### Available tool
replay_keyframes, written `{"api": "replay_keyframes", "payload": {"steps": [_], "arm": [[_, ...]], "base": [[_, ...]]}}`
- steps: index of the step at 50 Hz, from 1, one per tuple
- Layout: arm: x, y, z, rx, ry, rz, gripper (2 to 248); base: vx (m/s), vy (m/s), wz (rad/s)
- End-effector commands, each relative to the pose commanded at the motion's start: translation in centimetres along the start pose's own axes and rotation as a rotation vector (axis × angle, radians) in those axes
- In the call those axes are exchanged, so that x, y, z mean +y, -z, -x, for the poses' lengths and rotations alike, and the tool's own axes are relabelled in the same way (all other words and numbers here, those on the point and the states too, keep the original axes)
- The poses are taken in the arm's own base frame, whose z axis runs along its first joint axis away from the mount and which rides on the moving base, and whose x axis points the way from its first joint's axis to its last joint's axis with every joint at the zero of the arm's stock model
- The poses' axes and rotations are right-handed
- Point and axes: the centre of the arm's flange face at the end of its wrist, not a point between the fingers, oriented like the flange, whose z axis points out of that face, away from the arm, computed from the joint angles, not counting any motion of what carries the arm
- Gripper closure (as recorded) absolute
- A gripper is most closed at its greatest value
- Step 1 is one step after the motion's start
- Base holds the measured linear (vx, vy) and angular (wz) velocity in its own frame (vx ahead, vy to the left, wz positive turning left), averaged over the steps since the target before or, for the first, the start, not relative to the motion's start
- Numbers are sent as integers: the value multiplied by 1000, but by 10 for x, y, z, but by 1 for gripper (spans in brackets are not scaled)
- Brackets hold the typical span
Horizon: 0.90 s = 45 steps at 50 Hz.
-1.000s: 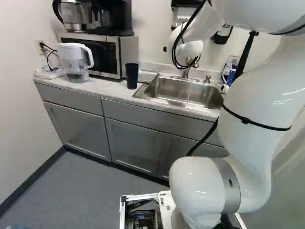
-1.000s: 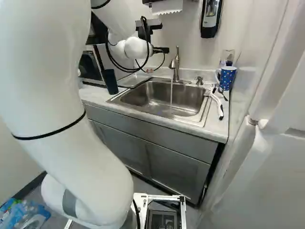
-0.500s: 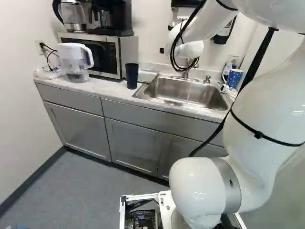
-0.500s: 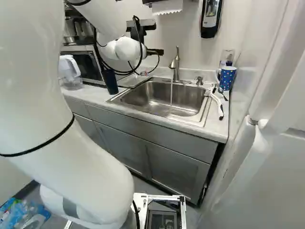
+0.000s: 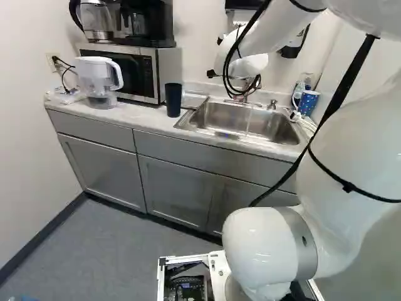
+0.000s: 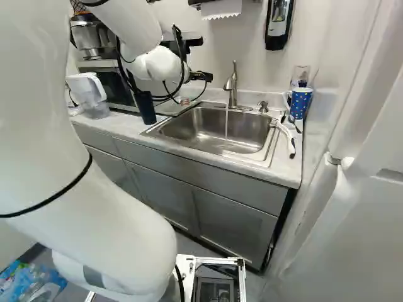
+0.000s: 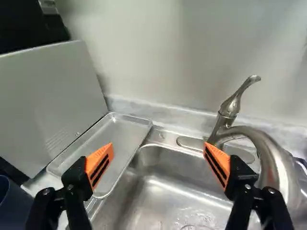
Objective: Rinse the cup and place it in the tray
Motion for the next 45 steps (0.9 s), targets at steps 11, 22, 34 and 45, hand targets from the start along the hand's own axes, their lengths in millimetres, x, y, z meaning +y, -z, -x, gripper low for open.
{"api": "replay_keyframes", "payload": {"steps": [11,22,34,45], "arm": [[0,3,7,-71,0,0,3],[0,3,14,-146,0,0,3],[0,5,22,-231,0,0,3],[0,7,29,-314,0,0,3]], "base": [[0,0,0],[0,0,0],[0,0,0],[0,0,0]]}}
